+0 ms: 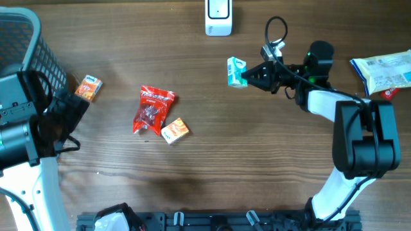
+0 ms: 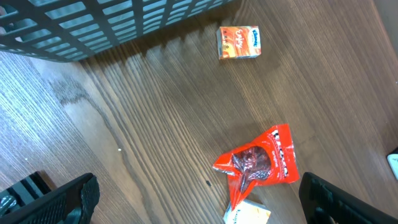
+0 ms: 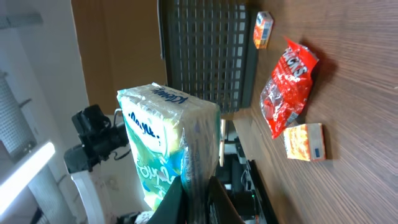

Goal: Scan the item barcode
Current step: 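Lift the tissue pack and carry it up to the white scanner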

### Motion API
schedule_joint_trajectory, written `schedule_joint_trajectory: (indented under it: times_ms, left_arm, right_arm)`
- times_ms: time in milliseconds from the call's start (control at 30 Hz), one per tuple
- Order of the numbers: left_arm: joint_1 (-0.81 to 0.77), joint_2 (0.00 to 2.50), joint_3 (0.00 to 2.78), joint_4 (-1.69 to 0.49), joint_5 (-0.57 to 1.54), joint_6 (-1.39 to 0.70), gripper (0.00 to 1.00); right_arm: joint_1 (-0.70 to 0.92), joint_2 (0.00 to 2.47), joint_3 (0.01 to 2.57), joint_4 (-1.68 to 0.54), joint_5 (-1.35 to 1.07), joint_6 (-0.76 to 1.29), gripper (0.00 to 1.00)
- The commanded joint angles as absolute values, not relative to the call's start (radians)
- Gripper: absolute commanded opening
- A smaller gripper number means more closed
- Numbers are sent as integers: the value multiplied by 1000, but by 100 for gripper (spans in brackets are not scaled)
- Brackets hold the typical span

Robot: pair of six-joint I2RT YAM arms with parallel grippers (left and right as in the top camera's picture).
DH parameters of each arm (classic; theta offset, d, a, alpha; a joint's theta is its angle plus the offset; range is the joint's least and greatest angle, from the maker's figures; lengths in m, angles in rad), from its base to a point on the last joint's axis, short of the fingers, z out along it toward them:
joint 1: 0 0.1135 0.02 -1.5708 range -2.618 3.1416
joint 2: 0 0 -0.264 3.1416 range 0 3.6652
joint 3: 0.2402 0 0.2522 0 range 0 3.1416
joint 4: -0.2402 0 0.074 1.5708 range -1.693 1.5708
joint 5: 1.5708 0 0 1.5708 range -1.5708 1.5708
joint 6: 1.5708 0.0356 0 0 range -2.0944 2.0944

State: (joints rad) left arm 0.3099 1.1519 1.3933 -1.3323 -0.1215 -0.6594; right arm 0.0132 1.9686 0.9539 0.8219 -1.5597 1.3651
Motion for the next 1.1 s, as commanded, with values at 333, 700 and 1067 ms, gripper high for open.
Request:
schedule_joint_trajectory:
  times_ms: [333, 700, 1067]
  left_arm:
    - [317, 1152, 1393, -1333, -113, -659, 100]
    - [317, 1152, 1393, -1333, -113, -659, 100]
    - [317, 1152, 1393, -1333, -113, -659, 100]
  right_arm:
    - [7, 1948, 1061, 1238, -1316, 1634, 5]
    - [7, 1948, 1197, 973, -1325, 1466, 5]
    - [35, 1946, 1404, 170, -844, 912, 5]
